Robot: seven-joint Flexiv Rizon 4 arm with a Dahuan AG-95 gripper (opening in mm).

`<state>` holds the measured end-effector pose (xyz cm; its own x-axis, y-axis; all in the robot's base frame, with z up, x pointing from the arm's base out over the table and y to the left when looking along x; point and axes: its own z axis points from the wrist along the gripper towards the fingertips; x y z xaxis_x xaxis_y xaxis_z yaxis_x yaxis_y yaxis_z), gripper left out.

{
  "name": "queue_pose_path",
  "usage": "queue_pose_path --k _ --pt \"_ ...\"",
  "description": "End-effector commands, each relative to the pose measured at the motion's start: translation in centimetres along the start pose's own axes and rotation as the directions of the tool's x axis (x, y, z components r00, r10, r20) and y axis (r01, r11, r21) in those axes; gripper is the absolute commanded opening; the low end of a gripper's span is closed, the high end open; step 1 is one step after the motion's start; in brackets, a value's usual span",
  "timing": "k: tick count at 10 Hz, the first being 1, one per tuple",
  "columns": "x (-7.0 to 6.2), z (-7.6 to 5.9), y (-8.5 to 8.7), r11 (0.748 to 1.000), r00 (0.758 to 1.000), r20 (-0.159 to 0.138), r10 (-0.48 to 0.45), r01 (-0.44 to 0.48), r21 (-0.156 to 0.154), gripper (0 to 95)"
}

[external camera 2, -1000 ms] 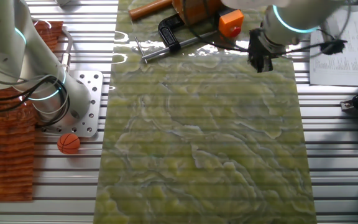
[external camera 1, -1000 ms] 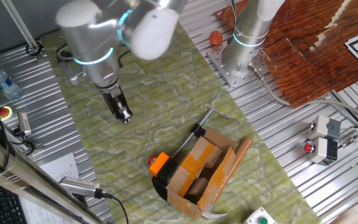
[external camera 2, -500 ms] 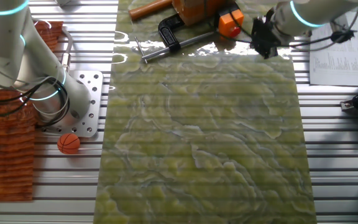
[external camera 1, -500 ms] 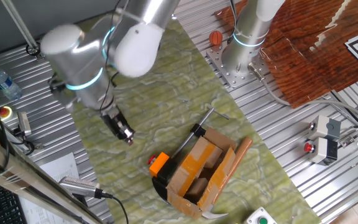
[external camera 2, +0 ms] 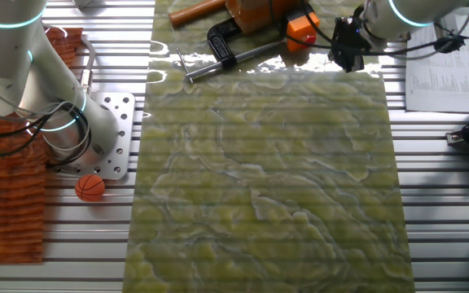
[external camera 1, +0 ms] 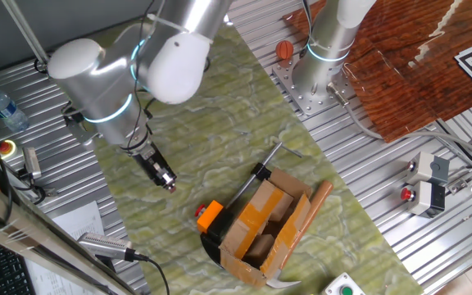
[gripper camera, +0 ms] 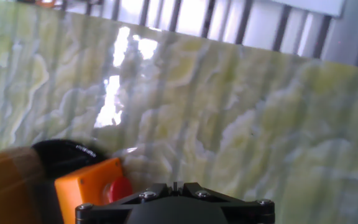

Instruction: Press the button horizontally

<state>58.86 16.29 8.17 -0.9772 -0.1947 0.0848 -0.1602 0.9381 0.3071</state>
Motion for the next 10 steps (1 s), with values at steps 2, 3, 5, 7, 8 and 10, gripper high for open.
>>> queue_pose_path --k 2,3,5,7,8,10 --pt "0.1 0.0 -0.1 0.994 0.994 -0.037 -0.105 0.103 -0.046 0.0" --pt "0.1 0.0 -0.1 0.981 0.982 -0.083 -0.167 0.158 -0.109 0.0" --pt "0.2 0.4 0.3 0.955 0.976 -0.079 -0.205 0.182 -0.233 0.0" --pt "0.4 1.2 1.3 0.941 0.965 -0.116 -0.235 0.196 -0.277 0.0" --pt "0.7 1.9 1.9 0.921 0.961 -0.099 -0.258 0.213 -0.327 0.0" --pt "1.0 2.4 2.1 0.898 0.958 -0.082 -0.276 0.227 -0.377 0.0"
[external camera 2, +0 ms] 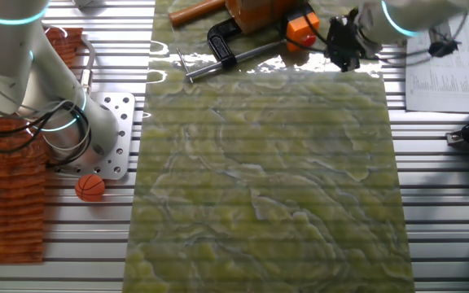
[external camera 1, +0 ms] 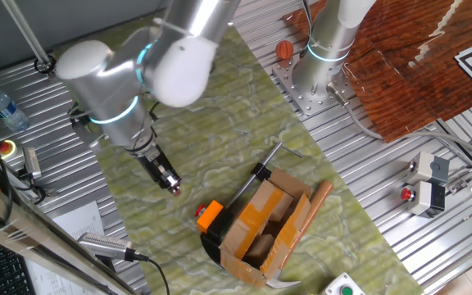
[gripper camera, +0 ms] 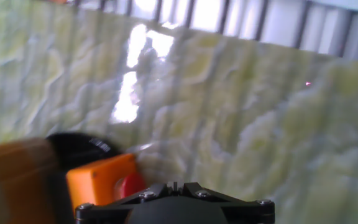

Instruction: Press the button horizontally

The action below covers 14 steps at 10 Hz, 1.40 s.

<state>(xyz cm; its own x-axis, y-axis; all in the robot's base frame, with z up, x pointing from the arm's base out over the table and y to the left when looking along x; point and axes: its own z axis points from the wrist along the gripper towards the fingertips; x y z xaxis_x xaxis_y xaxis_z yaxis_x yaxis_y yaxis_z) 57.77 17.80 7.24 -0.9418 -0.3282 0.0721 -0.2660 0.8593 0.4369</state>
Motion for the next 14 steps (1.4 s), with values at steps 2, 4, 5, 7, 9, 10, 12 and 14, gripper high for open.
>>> queue_pose_path --k 2,4,5,7,9,10,12,14 --pt "0.8 1.7 0.3 0.944 0.981 -0.065 -0.181 0.155 -0.290 0.0" --pt "0.6 2.1 1.3 0.943 0.981 -0.063 -0.186 0.160 -0.291 0.0" --pt "0.4 2.2 1.9 0.946 0.982 -0.068 -0.176 0.150 -0.286 0.0" --pt "0.4 2.2 1.9 0.950 0.984 -0.064 -0.164 0.140 -0.278 0.0" --pt "0.4 2.2 1.9 0.961 0.982 -0.090 -0.163 0.138 -0.240 0.0" --pt "0.4 2.2 1.9 0.974 0.983 -0.110 -0.148 0.126 -0.187 0.0" --pt "0.4 2.7 2.4 0.973 0.983 -0.108 -0.149 0.126 -0.193 0.0" --pt "0.6 4.2 3.5 0.971 0.987 -0.093 -0.131 0.109 -0.213 0.0"
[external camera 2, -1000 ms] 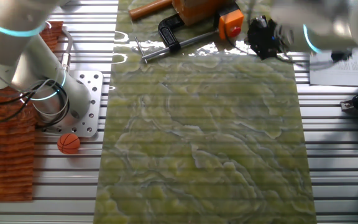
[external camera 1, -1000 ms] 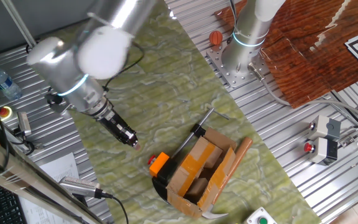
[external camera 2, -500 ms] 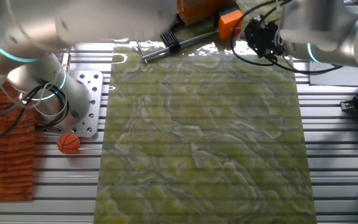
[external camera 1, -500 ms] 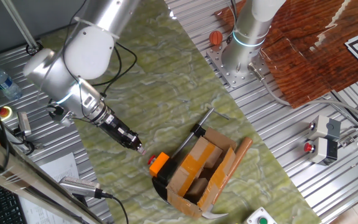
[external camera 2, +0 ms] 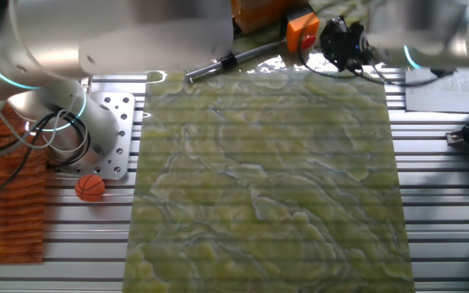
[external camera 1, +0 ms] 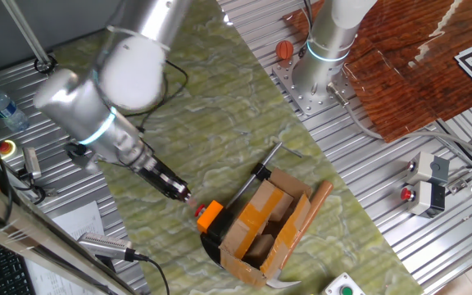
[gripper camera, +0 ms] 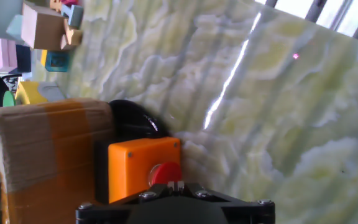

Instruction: Press the button horizontally

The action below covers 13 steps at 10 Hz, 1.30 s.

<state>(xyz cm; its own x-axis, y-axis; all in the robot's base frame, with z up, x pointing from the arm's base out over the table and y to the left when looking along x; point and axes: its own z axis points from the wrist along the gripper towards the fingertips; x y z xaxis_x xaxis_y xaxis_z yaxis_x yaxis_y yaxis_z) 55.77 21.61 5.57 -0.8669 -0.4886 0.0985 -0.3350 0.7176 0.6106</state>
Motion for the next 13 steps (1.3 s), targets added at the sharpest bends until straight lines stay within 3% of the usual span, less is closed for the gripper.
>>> queue_pose_path --k 1,3,6,13 --pt "0.11 1.24 0.18 1.000 1.000 0.012 0.025 -0.025 -0.017 0.0" --pt "0.59 1.24 -0.35 1.000 1.000 0.013 0.015 -0.015 -0.003 0.0" --pt "0.61 1.15 -0.41 1.000 1.000 0.022 0.014 -0.014 -0.027 0.0" --pt "0.46 1.19 -0.23 0.998 0.999 0.032 0.027 -0.026 -0.049 0.0"
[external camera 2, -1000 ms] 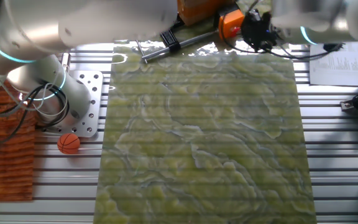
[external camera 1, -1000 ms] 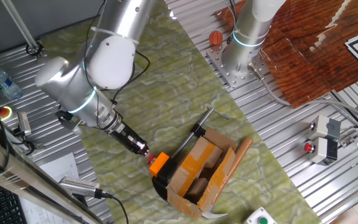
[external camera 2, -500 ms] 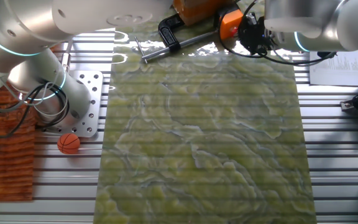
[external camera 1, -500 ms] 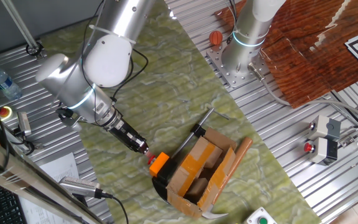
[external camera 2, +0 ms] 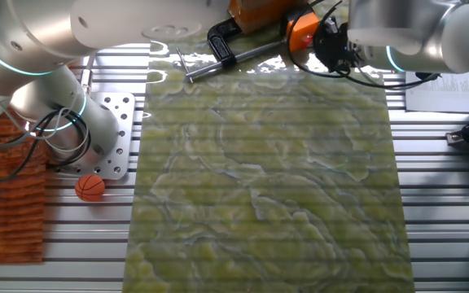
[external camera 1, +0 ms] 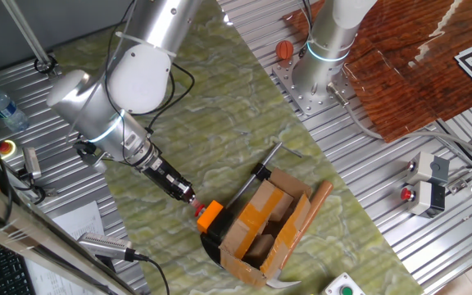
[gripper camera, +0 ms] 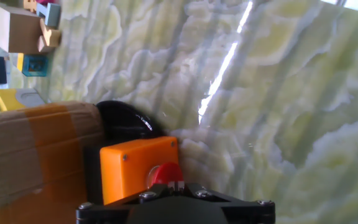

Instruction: Press the button horizontally

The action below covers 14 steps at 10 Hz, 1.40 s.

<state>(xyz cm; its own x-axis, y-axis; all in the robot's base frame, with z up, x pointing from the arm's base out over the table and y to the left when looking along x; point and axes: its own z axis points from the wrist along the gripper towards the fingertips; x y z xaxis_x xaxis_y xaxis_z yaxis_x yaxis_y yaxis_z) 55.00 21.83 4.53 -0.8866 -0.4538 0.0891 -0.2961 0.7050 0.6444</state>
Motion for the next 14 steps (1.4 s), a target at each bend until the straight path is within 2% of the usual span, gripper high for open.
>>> queue_pose_path --k 1,9,11,14 --pt "-0.02 0.04 0.03 1.000 1.000 -0.001 0.009 -0.009 0.005 0.0" --pt "-0.02 0.41 0.20 1.000 1.000 0.010 0.024 -0.024 0.009 0.0" --pt "0.02 0.45 0.19 0.999 1.000 0.007 0.027 -0.027 0.024 0.0" --pt "0.01 0.59 0.27 1.000 1.000 0.011 0.022 -0.022 0.016 0.0"
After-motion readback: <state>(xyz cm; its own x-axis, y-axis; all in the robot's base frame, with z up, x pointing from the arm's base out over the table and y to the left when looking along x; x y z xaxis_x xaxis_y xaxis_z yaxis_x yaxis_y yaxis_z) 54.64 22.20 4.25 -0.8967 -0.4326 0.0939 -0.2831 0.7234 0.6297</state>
